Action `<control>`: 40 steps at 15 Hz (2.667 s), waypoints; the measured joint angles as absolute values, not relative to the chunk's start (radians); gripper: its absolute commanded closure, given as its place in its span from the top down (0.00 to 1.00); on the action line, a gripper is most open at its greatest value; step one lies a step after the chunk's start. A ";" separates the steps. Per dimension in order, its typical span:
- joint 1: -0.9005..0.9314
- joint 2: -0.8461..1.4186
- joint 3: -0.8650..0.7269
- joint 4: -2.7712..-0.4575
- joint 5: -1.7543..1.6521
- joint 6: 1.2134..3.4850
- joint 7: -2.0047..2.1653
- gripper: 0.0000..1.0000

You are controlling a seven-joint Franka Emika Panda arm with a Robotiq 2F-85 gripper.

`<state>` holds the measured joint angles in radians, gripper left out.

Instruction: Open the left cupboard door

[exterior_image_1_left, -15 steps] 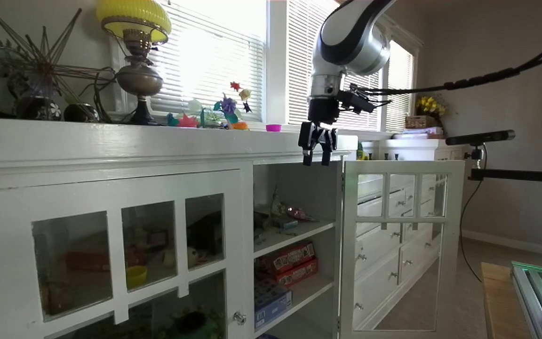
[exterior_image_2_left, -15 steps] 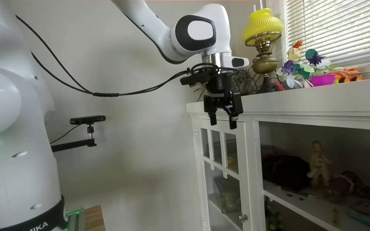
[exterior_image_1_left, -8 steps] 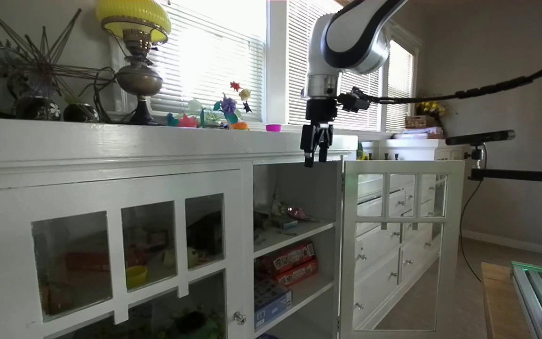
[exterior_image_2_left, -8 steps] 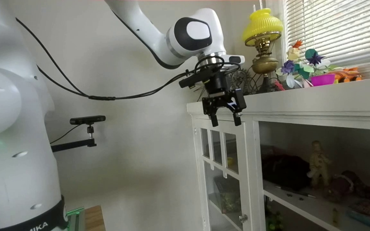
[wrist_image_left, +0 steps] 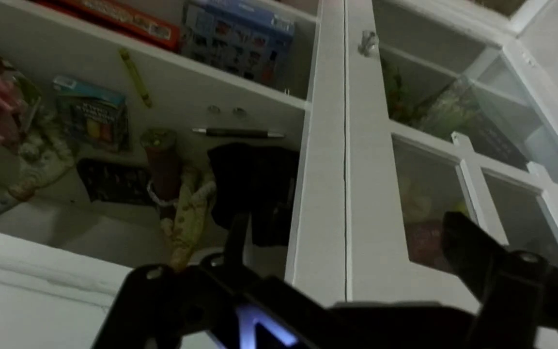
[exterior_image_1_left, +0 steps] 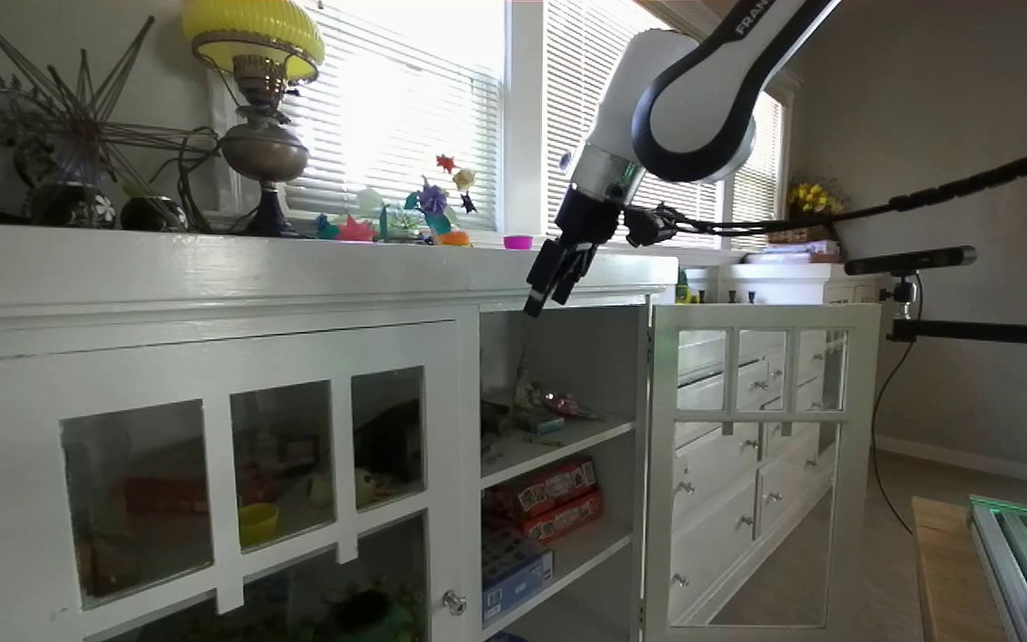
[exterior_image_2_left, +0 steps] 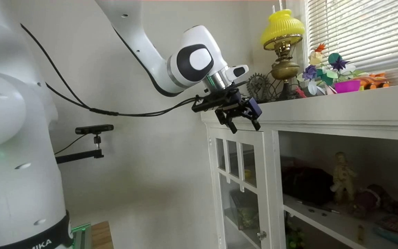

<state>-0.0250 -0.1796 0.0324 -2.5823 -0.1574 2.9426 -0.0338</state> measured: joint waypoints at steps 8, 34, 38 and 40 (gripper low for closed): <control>0.426 -0.033 -0.167 -2.614 0.028 3.418 -0.018 1.00; -0.069 0.367 -0.189 -2.282 -1.011 3.619 0.475 1.00; -0.125 0.376 -0.142 -2.243 -1.117 3.564 0.583 1.00; -0.142 0.358 -0.133 -2.252 -1.159 3.509 0.637 1.00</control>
